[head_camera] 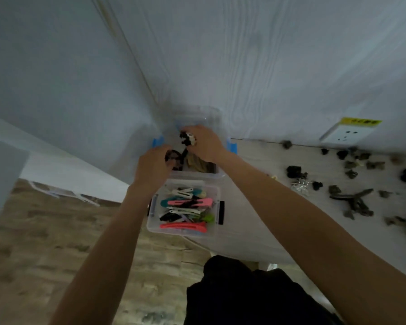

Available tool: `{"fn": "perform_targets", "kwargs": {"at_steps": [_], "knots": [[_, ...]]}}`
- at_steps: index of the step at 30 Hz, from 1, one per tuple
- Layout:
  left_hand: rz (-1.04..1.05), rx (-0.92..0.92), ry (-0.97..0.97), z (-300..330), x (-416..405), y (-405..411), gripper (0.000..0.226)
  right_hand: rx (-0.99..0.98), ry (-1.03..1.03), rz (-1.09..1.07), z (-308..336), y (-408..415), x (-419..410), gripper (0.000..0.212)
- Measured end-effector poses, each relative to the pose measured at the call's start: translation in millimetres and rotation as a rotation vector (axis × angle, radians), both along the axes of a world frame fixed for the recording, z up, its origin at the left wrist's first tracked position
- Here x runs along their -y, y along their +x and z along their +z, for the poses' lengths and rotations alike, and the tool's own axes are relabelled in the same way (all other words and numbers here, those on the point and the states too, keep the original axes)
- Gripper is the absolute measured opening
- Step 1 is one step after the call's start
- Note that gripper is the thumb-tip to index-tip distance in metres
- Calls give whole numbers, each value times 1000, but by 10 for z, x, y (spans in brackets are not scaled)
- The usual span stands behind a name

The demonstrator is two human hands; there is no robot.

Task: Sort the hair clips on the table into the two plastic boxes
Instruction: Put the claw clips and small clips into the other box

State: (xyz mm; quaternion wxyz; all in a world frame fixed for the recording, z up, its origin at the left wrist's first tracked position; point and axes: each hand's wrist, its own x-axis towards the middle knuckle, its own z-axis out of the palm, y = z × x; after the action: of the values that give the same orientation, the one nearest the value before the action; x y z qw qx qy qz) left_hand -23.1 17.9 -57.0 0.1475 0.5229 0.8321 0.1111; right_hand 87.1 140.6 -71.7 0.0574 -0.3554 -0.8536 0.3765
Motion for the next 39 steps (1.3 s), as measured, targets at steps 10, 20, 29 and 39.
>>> {"fn": "perform_targets", "kwargs": {"at_steps": [10, 20, 29, 39], "knots": [[21, -44, 370, 5, 26, 244, 28, -229, 85, -228, 198, 440, 271, 31], [-667, 238, 449, -25, -367, 2067, 22, -47, 436, -661, 142, 2722, 901, 21], [-930, 275, 16, -371, -984, 3824, 45, 294, 326, -836, -158, 4790, 937, 36], [-584, -73, -67, -711, -1098, 4443, 67, 543, 350, -543, -570, 5711, 403, 58]]}}
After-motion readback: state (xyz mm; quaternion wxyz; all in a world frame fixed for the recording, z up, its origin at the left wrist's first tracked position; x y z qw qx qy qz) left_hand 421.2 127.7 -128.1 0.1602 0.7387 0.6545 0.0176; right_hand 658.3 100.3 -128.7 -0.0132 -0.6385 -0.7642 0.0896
